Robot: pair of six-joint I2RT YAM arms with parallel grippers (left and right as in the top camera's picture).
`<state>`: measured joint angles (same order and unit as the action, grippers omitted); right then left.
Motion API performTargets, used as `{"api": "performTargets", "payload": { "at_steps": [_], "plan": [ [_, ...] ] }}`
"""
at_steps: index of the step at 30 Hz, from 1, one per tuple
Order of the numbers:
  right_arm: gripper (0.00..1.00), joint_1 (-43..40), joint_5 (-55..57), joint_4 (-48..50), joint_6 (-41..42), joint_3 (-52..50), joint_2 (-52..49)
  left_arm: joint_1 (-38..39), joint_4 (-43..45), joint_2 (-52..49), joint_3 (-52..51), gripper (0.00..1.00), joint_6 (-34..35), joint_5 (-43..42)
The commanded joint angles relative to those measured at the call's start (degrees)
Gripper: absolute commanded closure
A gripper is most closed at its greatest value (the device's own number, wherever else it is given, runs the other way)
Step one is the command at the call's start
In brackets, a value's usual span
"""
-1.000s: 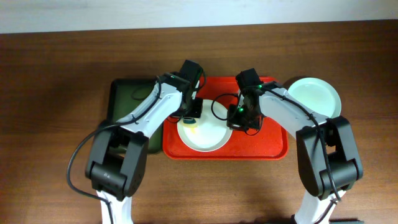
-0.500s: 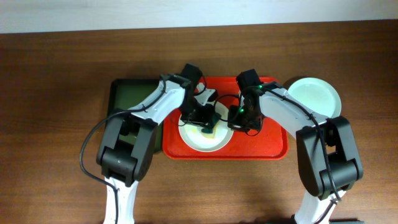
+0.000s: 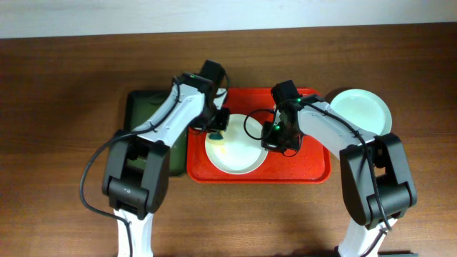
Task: Clean dirty plates on tray and stack at the side
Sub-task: 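Scrub the plate with the sponge while the right gripper holds the rim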
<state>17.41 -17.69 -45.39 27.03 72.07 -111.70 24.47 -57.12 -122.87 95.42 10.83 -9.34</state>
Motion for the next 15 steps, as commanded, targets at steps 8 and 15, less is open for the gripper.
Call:
{"api": "performTargets", "payload": {
  "at_steps": [8, 15],
  "plan": [
    [0.96, 1.3, 0.3, 5.8, 12.9, -0.4, -0.2, 3.5, 5.0, 1.8, -5.0, 1.00, 5.0, 6.2],
    [0.96, 1.4, 0.3, 5.8, 13.7, -0.5, -0.2, 3.5, 2.6, 1.8, -5.0, 1.00, 5.0, 4.2]
  ]
}}
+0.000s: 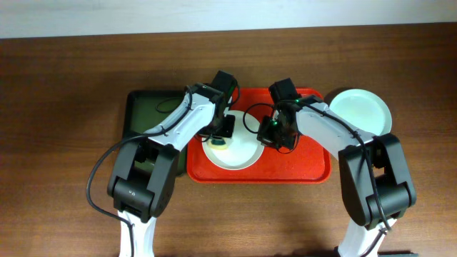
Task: Clean dirty plates on tray and stack at the side
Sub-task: 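Scrub the plate with the sponge while the right gripper holds the rim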
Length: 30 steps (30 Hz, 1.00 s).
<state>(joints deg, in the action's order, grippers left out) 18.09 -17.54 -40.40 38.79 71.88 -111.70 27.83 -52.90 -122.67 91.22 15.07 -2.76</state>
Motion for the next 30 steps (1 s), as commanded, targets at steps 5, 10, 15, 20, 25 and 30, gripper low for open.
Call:
{"api": "performTargets", "payload": {
  "at_steps": [5, 10, 15, 20, 25, 30],
  "plan": [
    [0.96, 0.7, 0.2, 0.6, 2.0, -0.3, -0.2, 0.5, -0.3, 1.6, -0.8, 1.00, 0.7, -11.1],
    [0.96, 0.7, 0.2, 0.5, 2.0, -0.3, -0.2, 0.8, 1.6, 2.2, -0.4, 1.00, -0.7, -18.1],
    [0.96, 0.7, 0.2, -0.1, 0.5, -0.3, -0.2, 0.9, 1.2, 7.4, -0.4, 1.00, -4.2, -6.6],
    [0.95, 3.8, 0.2, -0.3, 0.5, -0.3, -0.2, 0.9, -0.2, 7.1, -0.4, 1.00, -0.1, 2.6],
    [0.96, 6.7, 0.2, 0.2, 0.7, -0.3, -0.2, 0.9, -1.2, 6.0, -0.4, 1.00, 1.7, 2.8],
    [0.96, 6.6, 0.2, 0.2, 0.7, -0.3, -0.2, 0.9, -2.5, 2.2, -0.4, 1.00, 6.4, 8.6]
  ]
}}
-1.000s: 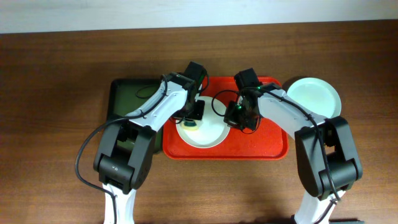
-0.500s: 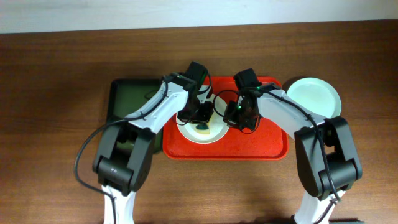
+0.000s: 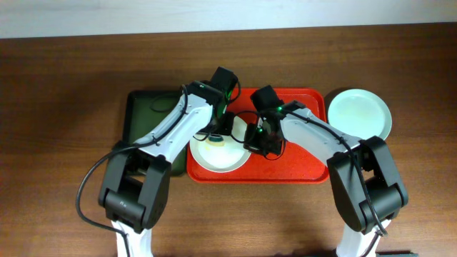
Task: Clean dirty plates on tray and stack at the side
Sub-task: 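Scrub the plate with the sponge while the right gripper holds the rim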
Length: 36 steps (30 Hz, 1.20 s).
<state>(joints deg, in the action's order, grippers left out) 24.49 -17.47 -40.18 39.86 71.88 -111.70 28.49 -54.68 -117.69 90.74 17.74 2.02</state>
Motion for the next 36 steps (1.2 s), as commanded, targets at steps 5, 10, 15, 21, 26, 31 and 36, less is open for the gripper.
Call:
{"api": "performTargets", "payload": {
  "at_steps": [5, 10, 15, 21, 26, 31, 36],
  "plan": [
    [0.96, 0.2, 0.3, 0.0, -0.4, -0.3, -0.2, 0.1, -5.0, -3.5, 0.0, 1.00, 6.1, 3.9],
    [0.96, 0.2, 0.6, -0.1, -0.4, -0.3, -0.2, -0.1, -5.2, -3.5, -1.0, 1.00, 6.1, 3.5],
    [0.96, 0.2, 0.6, -0.1, -0.4, -0.3, -0.2, -3.3, -2.9, -3.5, -4.5, 1.00, 6.0, 1.1],
    [0.96, 0.2, 0.6, 0.0, -0.4, -0.3, -0.2, -4.5, 3.8, -3.5, -10.7, 1.00, 6.0, -8.3],
    [0.95, 0.2, 1.0, 0.0, -0.4, -0.3, -0.2, -4.5, 7.1, -3.5, -11.0, 1.00, -3.6, -25.7],
    [0.95, 0.2, 1.6, -0.1, -0.4, -0.3, -0.2, -5.4, 5.7, -0.6, -9.7, 1.00, -8.2, -26.9],
    [0.95, 0.2, 1.6, -0.1, -0.4, -0.3, -0.2, -5.4, 4.2, 3.9, -9.7, 1.00, -1.9, -9.4]
  ]
}}
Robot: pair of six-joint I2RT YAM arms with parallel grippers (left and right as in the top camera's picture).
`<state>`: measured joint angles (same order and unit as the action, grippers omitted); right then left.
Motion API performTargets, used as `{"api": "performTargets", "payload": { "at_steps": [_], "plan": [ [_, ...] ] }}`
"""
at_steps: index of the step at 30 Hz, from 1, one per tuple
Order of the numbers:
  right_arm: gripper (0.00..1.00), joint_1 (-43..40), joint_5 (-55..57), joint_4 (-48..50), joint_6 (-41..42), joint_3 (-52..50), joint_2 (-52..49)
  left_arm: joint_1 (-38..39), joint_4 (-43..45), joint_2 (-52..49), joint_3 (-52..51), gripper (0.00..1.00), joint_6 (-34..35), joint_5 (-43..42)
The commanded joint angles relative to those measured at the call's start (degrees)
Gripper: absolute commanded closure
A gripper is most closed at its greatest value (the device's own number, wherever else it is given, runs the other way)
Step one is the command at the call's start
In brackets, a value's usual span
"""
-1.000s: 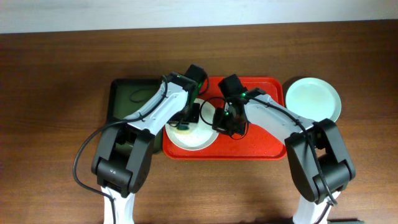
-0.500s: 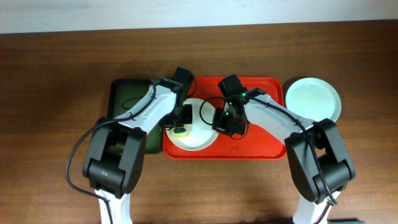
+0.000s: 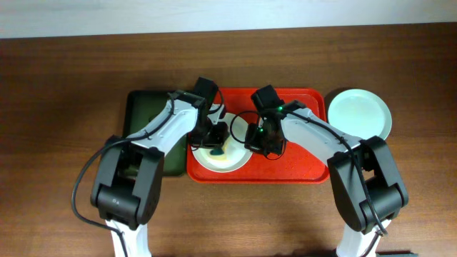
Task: Clean dirty plates on tray and stack at the side
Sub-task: 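Scrub the plate with the sponge while the right gripper holds the rim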
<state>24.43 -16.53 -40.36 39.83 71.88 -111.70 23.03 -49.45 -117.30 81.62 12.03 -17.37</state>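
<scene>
A white plate (image 3: pixel 227 161) lies at the left end of the red tray (image 3: pixel 300 160), its left rim reaching the tray's edge. My left gripper (image 3: pixel 216 143) is over the plate's middle, shut on a yellow-green sponge (image 3: pixel 216 151) that is pressed onto the plate. My right gripper (image 3: pixel 251 140) is at the plate's right rim and appears shut on it. A clean white plate (image 3: pixel 359 114) sits on the table to the right of the tray.
A dark green tray (image 3: pixel 145 118) lies against the red tray's left side, under my left arm. Black cables loop between the two wrists above the plate. Bare wooden table surrounds the trays.
My left wrist has swung to the left, and the sponge sits slightly lower on the plate. The right gripper and the plate stay where they were.
The sponge was first at the plate's upper left rim, with my right gripper on the right rim. Then the sponge was inside the plate. Later the plate and right gripper stood further left on the tray. The sponge is still on the plate.
</scene>
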Motion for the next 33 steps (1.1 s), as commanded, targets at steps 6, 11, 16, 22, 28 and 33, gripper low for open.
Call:
{"api": "performTargets", "payload": {
  "at_steps": [6, 11, 16, 22, 28, 33],
  "plan": [
    [0.95, 0.3, 0.7, 0.1, -0.4, -0.3, -0.2, 0.3, 3.0, 3.5, -6.6, 1.00, 11.9, 15.5],
    [0.95, 0.3, 0.7, 0.1, -0.4, -0.3, -0.2, 0.6, 6.4, 3.5, -8.5, 1.00, 12.3, 10.3],
    [0.95, 0.3, 0.7, 0.1, -0.4, -0.3, -0.2, 3.8, 9.9, 3.5, -8.5, 1.00, 8.0, 0.7],
    [0.95, 0.3, 0.7, 0.1, -0.4, -0.3, -0.2, 5.4, 10.4, 3.5, -7.2, 1.00, 7.8, 1.2],
    [0.95, 0.3, 0.7, 0.1, -0.4, -0.3, -0.2, 3.1, 6.7, 3.5, -7.2, 1.00, 8.1, 14.8],
    [0.95, 0.3, 0.7, 0.1, -0.4, -0.3, -0.2, -1.8, 5.4, 3.5, -7.2, 1.00, 8.1, 14.6]
  ]
}}
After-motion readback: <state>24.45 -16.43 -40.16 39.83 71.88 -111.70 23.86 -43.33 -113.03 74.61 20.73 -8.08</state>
